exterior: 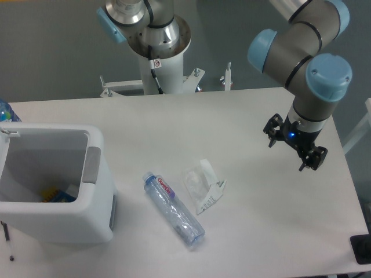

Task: Place the trash in the trash can
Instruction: 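Move the gripper down over the crumpled white wrapper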

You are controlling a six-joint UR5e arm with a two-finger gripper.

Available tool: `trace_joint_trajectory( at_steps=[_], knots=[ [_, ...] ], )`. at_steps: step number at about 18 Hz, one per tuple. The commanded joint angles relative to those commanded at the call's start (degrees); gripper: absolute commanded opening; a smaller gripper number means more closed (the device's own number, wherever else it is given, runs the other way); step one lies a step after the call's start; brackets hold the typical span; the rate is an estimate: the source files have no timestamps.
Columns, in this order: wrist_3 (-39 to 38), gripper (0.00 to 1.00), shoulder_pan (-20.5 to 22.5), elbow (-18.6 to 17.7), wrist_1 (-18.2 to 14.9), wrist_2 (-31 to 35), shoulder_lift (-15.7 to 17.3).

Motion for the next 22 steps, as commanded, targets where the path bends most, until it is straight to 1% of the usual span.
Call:
trace_joint_trajectory(
  at_steps=[9,11,12,15,16,18,20,22],
  knots=[
    [0.0,1.0,-0.61,-0.17,-0.35,-0.35,0.0],
    [-1.13,1.0,-1.31,-2.1,-0.35,-0.53,0.52],
    [-3.06,1.0,-1.41,-3.41,0.61,-0.61,0.79],
    [-10.09,1.0,-2.54,-6.93,8.15,-0.62,1.23],
    [-12.37,1.0,-3.16,-7.38,8.87,-0.53,1.32],
    [-17.37,1.0,-4.3,-7.73,8.88,-0.61,1.32],
    [-20.29,1.0,-5.53,-8.61,8.96,-0.53,1.32],
    [-22.93,1.0,-6.32,-8.7,8.96,-0.53,1.32]
  ],
)
